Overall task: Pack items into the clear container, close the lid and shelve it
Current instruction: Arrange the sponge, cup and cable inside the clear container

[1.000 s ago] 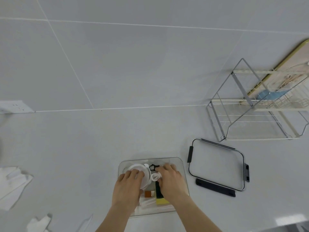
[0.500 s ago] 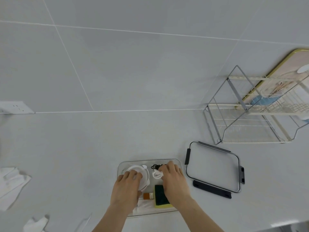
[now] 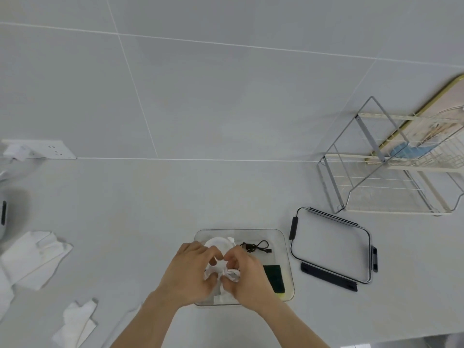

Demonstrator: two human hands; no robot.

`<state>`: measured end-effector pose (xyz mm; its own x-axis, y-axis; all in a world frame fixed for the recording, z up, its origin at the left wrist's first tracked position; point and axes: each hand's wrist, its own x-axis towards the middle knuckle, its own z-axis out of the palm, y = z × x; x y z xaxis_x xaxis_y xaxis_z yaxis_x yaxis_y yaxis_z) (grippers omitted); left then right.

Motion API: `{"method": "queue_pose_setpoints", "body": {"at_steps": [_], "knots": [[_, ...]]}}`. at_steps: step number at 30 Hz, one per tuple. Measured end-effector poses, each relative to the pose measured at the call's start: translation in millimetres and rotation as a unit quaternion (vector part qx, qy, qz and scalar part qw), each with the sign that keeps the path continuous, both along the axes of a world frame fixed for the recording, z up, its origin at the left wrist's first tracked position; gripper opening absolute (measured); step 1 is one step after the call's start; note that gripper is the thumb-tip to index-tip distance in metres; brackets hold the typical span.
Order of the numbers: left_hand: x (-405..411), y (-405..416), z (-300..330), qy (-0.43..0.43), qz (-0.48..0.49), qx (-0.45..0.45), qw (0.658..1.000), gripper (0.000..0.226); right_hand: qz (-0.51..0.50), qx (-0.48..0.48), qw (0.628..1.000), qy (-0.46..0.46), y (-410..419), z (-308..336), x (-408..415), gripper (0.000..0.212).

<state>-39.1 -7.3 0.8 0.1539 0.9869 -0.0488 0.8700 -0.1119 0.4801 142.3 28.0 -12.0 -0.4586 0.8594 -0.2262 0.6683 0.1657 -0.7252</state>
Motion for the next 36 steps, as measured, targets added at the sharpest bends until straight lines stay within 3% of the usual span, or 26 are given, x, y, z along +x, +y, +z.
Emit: {"method": "queue_pose_setpoints", "body": {"at_steps": [6, 11, 15, 18, 22, 30, 36], "knots": [[-15.6, -19.1, -17.0, 0.073, -0.041, -0.007, 0.996, 0.024, 0.025, -0.090, 0.995, -0.025, -10.6, -9.3, -15.4, 0.046], [-5.3, -20.4, -11.4, 0.121, -0.072, -0.065, 0.988, 0.013, 0.048, -0.101, 0.993, -0.044, -14.9, -20.1, -12.4, 0.037], [0.1, -16.7, -9.2, 0.166, -0.093, -0.081, 0.978, 0.015, 0.041, -0.052, 0.996, -0.053, -10.7, -16.7, -10.6, 0.022], [-0.5, -15.9, -13.2, 0.185, -0.094, -0.055, 0.977, 0.014, -0.041, 0.008, 0.999, -0.033, 5.4, -3.5, -3.1, 0.017], [4.9, -9.8, -15.3, 0.163, -0.027, 0.021, 0.986, 0.008, -0.081, 0.093, 0.986, -0.112, 41.9, 9.7, 25.1, 0.017], [27.4, 10.6, -16.5, 0.124, -0.030, -0.022, 0.992, 0.050, 0.085, 0.075, 0.946, -0.303, 71.7, -7.7, 40.6, 0.046], [26.2, 8.4, -32.9, 0.137, -0.034, -0.056, 0.988, 0.059, 0.103, 0.111, 0.918, -0.367, 76.9, -15.5, 33.0, 0.037]]}}
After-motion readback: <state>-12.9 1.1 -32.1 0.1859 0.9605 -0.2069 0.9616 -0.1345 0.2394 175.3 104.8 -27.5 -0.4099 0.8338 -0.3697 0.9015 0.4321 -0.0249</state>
